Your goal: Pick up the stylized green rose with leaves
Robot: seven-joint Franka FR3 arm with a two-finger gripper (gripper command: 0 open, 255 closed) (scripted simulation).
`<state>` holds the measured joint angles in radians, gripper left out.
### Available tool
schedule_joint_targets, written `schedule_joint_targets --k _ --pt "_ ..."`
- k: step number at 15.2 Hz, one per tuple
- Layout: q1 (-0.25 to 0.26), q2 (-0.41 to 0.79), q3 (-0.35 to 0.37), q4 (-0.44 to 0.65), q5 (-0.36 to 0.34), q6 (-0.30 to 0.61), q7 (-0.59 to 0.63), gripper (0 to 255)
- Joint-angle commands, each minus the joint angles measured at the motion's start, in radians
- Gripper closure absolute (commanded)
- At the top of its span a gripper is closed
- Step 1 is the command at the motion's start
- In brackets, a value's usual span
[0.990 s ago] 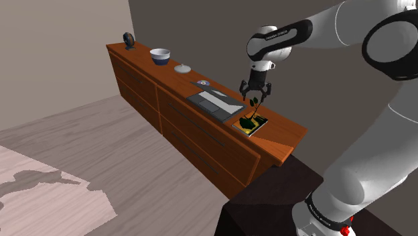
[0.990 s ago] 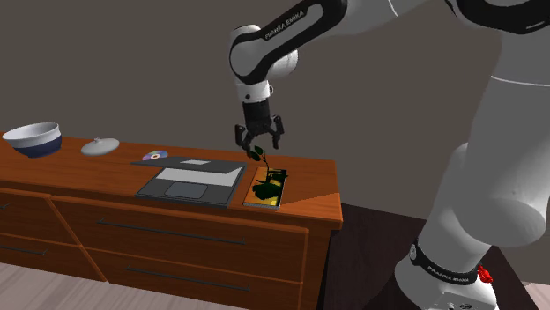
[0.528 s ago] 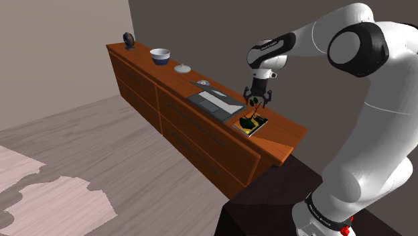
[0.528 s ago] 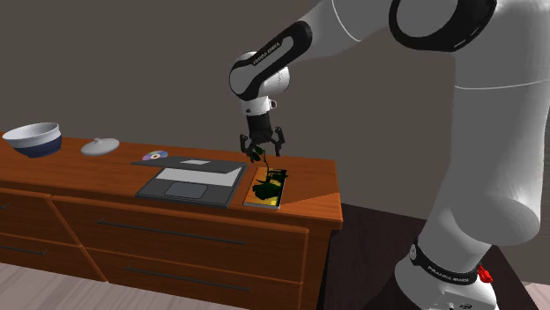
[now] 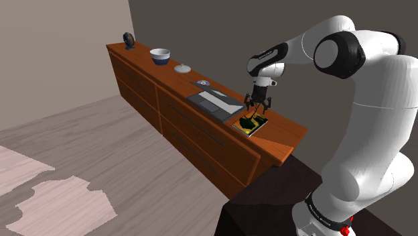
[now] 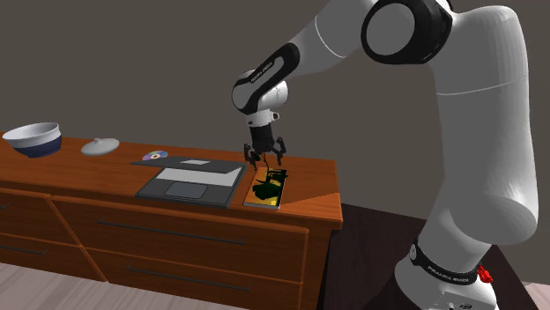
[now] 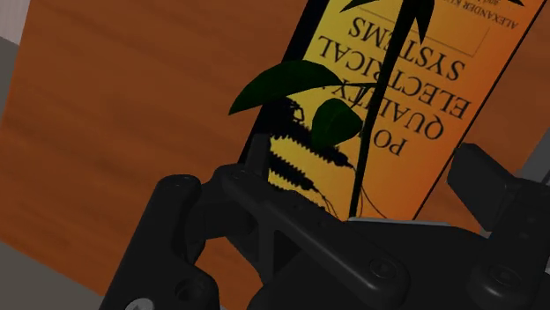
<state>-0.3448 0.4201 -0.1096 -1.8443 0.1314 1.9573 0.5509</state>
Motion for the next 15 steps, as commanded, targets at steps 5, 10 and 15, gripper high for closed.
schedule_joint_targets --k 5,10,15 --pt "-0.001 0.025 0.002 -0.014 0.005 0.039 -0.005 255" --pt "-0.001 0.025 0.002 -0.012 0.005 0.037 -0.005 255" --pt "-0.001 0.017 0.001 -0.01 0.003 0.027 -0.004 255"
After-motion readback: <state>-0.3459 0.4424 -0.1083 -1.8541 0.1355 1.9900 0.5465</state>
